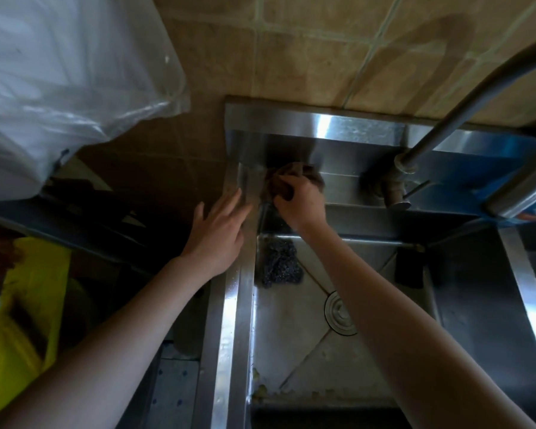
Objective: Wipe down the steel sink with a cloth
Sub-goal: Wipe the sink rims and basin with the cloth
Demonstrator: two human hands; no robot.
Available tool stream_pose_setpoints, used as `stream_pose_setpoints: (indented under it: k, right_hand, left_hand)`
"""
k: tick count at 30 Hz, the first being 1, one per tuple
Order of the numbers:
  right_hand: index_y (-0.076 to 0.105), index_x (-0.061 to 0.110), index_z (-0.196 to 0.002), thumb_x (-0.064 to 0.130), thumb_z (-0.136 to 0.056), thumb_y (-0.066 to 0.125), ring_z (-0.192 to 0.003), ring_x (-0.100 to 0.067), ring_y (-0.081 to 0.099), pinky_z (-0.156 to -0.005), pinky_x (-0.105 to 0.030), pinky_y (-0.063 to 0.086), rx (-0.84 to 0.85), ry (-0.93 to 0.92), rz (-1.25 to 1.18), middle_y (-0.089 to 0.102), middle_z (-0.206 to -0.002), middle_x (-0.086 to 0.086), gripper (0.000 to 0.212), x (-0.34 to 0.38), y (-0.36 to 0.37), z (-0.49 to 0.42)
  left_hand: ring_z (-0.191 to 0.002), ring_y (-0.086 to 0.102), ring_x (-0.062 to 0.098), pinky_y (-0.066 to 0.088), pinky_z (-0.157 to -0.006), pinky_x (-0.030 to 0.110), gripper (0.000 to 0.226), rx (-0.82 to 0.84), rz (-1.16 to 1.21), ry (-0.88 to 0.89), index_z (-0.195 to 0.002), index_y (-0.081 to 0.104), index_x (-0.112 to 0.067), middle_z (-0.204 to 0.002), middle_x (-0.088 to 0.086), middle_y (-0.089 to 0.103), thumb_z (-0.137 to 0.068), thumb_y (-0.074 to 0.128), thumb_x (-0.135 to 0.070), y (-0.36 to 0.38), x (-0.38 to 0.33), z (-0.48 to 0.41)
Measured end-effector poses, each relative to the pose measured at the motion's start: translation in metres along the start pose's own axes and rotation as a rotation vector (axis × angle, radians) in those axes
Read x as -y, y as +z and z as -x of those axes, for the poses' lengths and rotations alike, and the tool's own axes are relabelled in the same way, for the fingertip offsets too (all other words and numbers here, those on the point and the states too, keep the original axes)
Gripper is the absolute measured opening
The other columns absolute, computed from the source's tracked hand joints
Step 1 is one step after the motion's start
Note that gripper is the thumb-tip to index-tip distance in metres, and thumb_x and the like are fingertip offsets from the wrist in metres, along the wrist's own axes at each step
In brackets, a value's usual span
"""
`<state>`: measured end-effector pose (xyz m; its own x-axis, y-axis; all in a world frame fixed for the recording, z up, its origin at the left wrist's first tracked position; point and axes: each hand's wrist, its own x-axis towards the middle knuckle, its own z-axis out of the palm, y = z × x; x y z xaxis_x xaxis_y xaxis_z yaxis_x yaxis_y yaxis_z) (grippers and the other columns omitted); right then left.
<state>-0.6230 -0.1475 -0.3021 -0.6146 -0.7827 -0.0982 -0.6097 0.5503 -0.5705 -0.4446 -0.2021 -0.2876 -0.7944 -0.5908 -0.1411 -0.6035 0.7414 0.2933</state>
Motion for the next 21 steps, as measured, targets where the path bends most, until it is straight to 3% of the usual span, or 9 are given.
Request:
stream_pose_setpoints:
  k: [3, 7, 13, 18, 21]
  right_hand:
    - [0.064, 0.02, -0.121, 0.023, -0.079, 0.066, -0.098, -0.03, 0.064, -0.083, -0.028, 0.045, 0.038, -0.112, -0.008, 0.066, -0.117, -0.009, 0.042, 0.017, 0.017, 0.0]
    - [0.062, 0.022, -0.123, 0.025, -0.08, 0.062, -0.103, -0.032, 0.061, -0.093, -0.04, 0.043, 0.056, -0.148, 0.052, 0.063, -0.121, -0.009, 0.043, 0.017, 0.017, 0.003]
    - [0.052, 0.025, -0.131, 0.026, -0.083, 0.057, -0.113, -0.03, 0.056, -0.097, -0.044, 0.043, -0.03, 0.025, 0.119, 0.053, -0.136, -0.004, 0.049, -0.036, -0.016, 0.012]
    - [0.058, 0.021, -0.127, 0.021, -0.08, 0.061, -0.111, -0.028, 0.057, -0.094, -0.038, 0.044, -0.236, 0.248, 0.028, 0.06, -0.125, -0.008, 0.047, -0.087, -0.049, 0.016]
    - [0.061, 0.018, -0.125, 0.019, -0.078, 0.062, -0.106, -0.028, 0.059, -0.09, -0.034, 0.044, -0.238, 0.237, 0.0, 0.06, -0.121, -0.009, 0.046, -0.082, -0.044, 0.015]
  left_hand:
    - [-0.144, 0.01, 0.017, 0.014, -0.108, 0.054, 0.05, -0.016, -0.007, -0.012, -0.142, 0.033, -0.026, -0.158, 0.001, 0.012, -0.093, 0.044, -0.02, 0.002, 0.003, 0.004]
    - [-0.143, 0.015, 0.019, 0.016, -0.106, 0.054, 0.051, -0.025, -0.016, -0.019, -0.139, 0.037, -0.026, -0.157, 0.002, 0.017, -0.09, 0.048, -0.018, 0.004, -0.001, 0.006]
    - [-0.144, 0.013, 0.019, 0.008, -0.111, 0.053, 0.051, 0.036, 0.02, -0.018, -0.145, 0.028, -0.028, -0.159, -0.001, 0.006, -0.096, 0.041, -0.023, 0.007, -0.02, 0.002]
    - [-0.144, 0.013, 0.02, 0.008, -0.112, 0.052, 0.05, 0.028, -0.006, -0.015, -0.146, 0.026, -0.028, -0.159, -0.001, 0.006, -0.097, 0.038, -0.027, 0.009, -0.028, 0.004]
    - [-0.144, 0.011, 0.019, 0.007, -0.112, 0.054, 0.05, 0.033, 0.003, -0.036, -0.146, 0.026, -0.029, -0.159, -0.002, 0.006, -0.097, 0.039, -0.027, 0.009, -0.023, 0.01]
